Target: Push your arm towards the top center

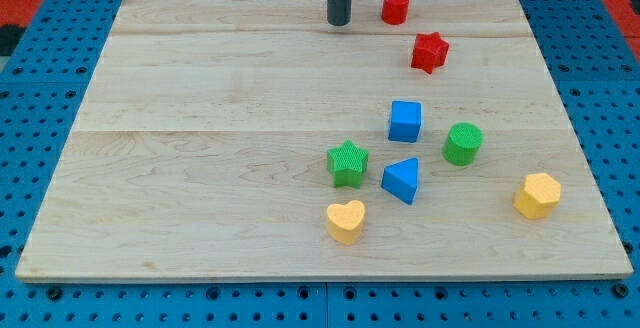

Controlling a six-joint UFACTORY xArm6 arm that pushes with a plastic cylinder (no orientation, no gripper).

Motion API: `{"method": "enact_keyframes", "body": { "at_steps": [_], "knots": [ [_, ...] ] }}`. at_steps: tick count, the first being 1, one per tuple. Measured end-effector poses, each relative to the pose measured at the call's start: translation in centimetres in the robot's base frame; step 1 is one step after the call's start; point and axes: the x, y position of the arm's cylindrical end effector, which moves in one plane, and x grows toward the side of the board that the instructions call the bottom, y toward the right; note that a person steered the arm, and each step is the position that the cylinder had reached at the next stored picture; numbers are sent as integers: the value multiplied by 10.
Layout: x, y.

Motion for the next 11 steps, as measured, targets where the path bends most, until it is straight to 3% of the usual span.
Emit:
{"method": "enact_keyframes", "body": {
  "at_steps": [5, 11],
  "knots": [
    [-17, -26],
    [-47, -107]
  ]
}}
